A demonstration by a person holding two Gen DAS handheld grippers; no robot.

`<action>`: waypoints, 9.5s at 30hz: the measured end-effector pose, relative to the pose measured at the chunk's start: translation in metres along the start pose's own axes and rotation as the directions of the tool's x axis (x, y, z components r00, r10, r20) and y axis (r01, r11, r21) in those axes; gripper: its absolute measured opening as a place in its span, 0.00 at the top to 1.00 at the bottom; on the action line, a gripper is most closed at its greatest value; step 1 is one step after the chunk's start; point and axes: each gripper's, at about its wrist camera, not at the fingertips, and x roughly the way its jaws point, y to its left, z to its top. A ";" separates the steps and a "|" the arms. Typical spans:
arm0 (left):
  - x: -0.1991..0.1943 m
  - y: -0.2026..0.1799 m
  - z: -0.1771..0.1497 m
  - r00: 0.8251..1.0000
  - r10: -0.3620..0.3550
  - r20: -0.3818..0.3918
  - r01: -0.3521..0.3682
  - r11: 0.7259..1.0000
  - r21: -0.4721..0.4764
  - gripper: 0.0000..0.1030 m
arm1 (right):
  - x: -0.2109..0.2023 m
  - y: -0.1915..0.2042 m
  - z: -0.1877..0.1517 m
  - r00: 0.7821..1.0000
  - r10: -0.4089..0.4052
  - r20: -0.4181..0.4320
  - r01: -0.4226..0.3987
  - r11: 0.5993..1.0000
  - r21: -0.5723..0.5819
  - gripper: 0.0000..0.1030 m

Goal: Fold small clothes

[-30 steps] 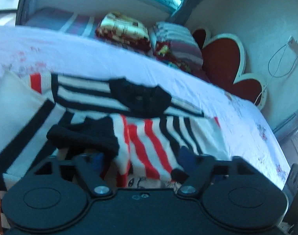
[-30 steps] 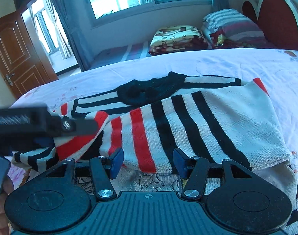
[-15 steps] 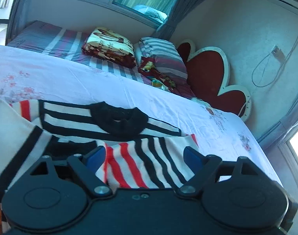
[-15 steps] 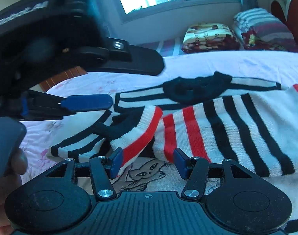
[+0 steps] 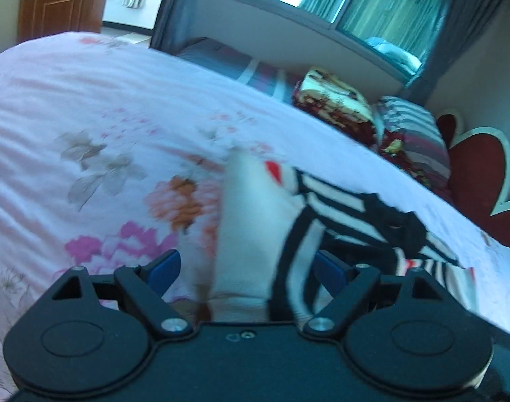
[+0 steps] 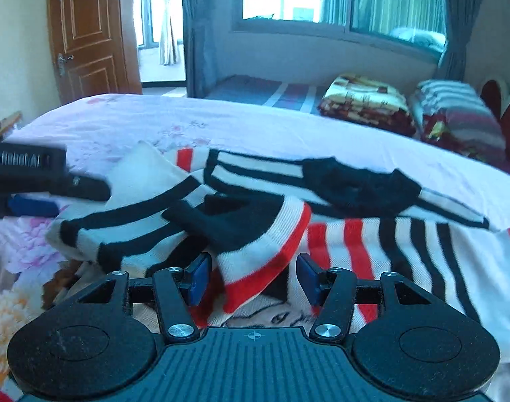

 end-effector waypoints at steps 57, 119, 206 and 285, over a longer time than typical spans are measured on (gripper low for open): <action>0.064 -0.016 0.024 0.997 -0.063 -0.044 0.064 0.998 0.001 0.46 | -0.023 -0.207 -0.018 0.999 -0.022 -0.048 0.045 0.819 0.571 0.52; 0.021 -0.097 -0.039 0.999 -0.041 -0.008 0.042 0.951 0.308 0.37 | -0.015 -0.144 0.005 0.997 -0.078 -0.025 0.081 0.978 0.190 0.41; -0.152 -0.049 -0.233 0.992 -0.051 -0.119 0.105 0.856 0.507 0.31 | -0.243 -0.043 -0.204 0.980 -0.154 -0.128 0.171 0.977 0.130 0.62; -0.026 -0.111 -0.022 0.940 -0.323 0.108 0.294 0.929 0.223 0.92 | -0.109 -0.226 -0.004 0.986 -0.063 0.157 -0.018 0.884 0.468 0.92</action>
